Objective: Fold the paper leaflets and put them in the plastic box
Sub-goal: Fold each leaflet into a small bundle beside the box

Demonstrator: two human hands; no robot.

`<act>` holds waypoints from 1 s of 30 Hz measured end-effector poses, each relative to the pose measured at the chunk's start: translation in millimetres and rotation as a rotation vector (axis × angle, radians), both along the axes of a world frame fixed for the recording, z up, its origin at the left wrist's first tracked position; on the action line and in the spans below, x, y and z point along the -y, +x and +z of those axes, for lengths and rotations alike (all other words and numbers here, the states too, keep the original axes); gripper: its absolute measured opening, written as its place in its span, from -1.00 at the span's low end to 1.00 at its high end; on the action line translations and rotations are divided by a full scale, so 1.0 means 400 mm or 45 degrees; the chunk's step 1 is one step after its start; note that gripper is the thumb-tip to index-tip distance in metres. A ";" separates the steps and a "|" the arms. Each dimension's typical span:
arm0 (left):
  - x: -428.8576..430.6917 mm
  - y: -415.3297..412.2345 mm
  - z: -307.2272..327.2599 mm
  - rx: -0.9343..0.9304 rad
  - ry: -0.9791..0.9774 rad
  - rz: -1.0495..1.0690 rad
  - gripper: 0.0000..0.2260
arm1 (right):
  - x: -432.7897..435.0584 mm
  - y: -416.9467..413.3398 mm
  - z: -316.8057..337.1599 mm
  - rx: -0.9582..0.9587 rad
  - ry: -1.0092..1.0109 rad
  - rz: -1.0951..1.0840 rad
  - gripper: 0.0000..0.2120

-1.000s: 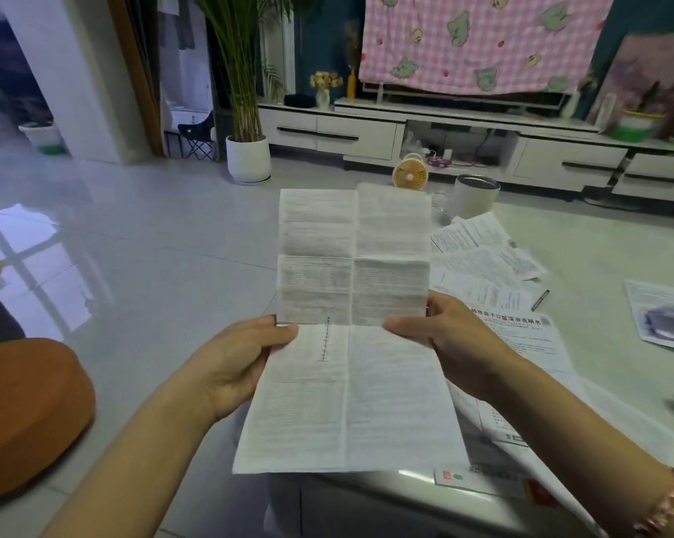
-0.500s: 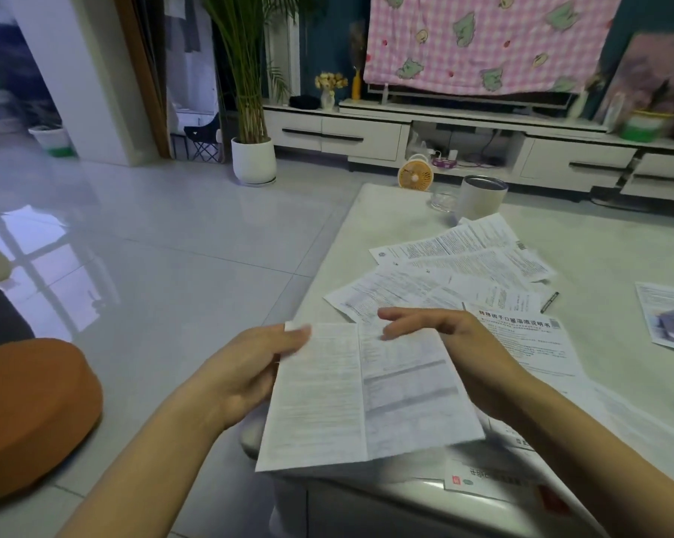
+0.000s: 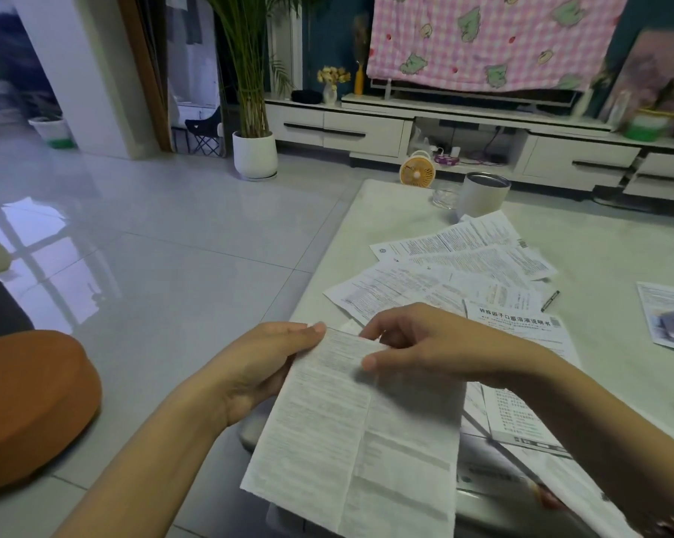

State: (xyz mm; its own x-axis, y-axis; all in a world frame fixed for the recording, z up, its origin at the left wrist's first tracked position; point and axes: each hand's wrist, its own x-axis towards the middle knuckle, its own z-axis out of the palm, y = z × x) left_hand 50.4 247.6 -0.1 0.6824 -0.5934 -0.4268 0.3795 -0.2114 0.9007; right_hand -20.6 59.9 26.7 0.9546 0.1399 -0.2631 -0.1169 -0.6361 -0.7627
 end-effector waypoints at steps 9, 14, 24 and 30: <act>-0.016 0.006 0.014 -0.029 -0.166 0.128 -0.63 | 0.062 -0.008 -0.014 0.302 0.435 -0.693 -0.89; -0.002 -0.007 0.010 0.138 -0.159 0.054 -0.70 | 0.060 -0.019 -0.032 0.322 0.561 -0.773 -0.92; 0.001 -0.007 0.002 0.293 -0.090 0.142 -0.87 | 0.061 -0.045 -0.036 0.072 0.743 -0.573 -0.76; 0.003 -0.010 0.012 0.212 -0.092 0.177 -0.64 | 0.063 -0.054 -0.045 0.152 0.701 -0.525 -0.73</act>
